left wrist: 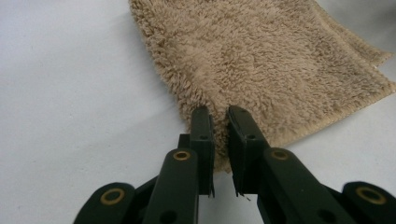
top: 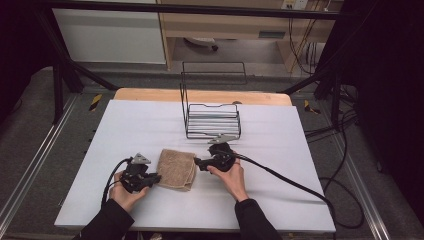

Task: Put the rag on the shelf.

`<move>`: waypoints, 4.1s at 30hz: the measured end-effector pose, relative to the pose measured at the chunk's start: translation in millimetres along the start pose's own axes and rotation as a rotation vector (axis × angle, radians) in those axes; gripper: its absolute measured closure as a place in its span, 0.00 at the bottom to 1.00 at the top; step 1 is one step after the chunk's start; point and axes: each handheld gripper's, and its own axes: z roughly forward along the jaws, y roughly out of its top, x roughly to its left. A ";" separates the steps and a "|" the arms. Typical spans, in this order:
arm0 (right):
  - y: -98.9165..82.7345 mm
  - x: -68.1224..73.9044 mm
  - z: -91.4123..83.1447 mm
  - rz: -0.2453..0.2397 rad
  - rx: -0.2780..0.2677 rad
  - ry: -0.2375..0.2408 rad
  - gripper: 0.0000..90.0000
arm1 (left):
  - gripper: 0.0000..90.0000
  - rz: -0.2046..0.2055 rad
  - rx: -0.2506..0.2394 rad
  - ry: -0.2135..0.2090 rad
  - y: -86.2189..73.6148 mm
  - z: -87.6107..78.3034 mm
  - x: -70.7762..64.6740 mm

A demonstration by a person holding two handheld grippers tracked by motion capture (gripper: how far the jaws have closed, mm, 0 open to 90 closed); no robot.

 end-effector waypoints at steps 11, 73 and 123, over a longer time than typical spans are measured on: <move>3.7 7.4 28.3 0.018 0.047 0.011 0.62 | 0.89 -0.006 -0.001 -0.013 -0.1 -0.1 1.7; -22.0 -22.5 -15.1 0.082 0.036 0.000 0.60 | 0.71 0.018 -0.069 -0.046 66.9 55.1 7.8; -12.5 -4.9 -40.7 0.084 -0.057 0.119 0.94 | 0.95 0.063 -0.206 -0.095 64.0 11.0 -7.9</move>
